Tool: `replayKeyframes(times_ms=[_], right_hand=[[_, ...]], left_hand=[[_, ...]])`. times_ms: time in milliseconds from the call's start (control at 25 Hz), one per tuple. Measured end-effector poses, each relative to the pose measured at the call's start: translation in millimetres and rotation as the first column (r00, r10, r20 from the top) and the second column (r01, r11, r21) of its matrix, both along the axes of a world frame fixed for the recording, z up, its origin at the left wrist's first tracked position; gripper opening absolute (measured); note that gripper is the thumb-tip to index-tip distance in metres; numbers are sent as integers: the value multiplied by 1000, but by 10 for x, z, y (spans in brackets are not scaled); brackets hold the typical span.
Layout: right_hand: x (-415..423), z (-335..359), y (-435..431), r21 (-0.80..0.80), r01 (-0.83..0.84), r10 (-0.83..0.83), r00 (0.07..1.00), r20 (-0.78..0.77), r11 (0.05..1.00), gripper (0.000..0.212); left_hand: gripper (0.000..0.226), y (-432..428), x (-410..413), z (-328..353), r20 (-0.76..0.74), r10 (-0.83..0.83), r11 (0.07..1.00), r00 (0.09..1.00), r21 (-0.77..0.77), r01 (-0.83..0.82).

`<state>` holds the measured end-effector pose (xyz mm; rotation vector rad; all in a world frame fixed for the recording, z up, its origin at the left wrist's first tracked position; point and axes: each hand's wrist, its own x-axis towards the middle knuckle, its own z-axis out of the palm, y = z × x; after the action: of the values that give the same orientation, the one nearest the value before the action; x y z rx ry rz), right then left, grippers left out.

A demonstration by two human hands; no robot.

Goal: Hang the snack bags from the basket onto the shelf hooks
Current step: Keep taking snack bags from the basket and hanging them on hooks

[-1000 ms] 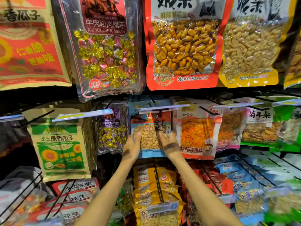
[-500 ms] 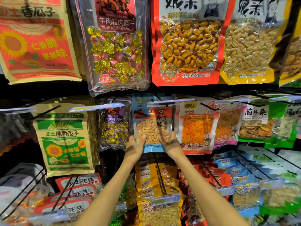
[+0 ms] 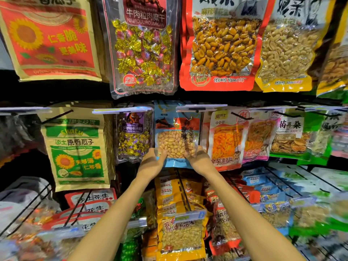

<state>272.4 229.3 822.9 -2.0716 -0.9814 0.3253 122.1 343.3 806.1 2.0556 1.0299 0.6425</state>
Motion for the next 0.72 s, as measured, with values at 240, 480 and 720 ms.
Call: replayKeyframes(times_ms=[240,480,720], right_hand=[[-88,90,-139,-421,86,95,916,391,903,54],[-367,134,-408,-383,147,134,775,617,912,48],[-402,79,-724,-407,113,174,779,603,906,58]], left_hand=[[50,-64,-239,-13,-429,178,875,886,481,57],[57,-240,-397,61,-485,295,694,823,701,164],[55,-488,-362,227,-536,245,690,808,681,243]])
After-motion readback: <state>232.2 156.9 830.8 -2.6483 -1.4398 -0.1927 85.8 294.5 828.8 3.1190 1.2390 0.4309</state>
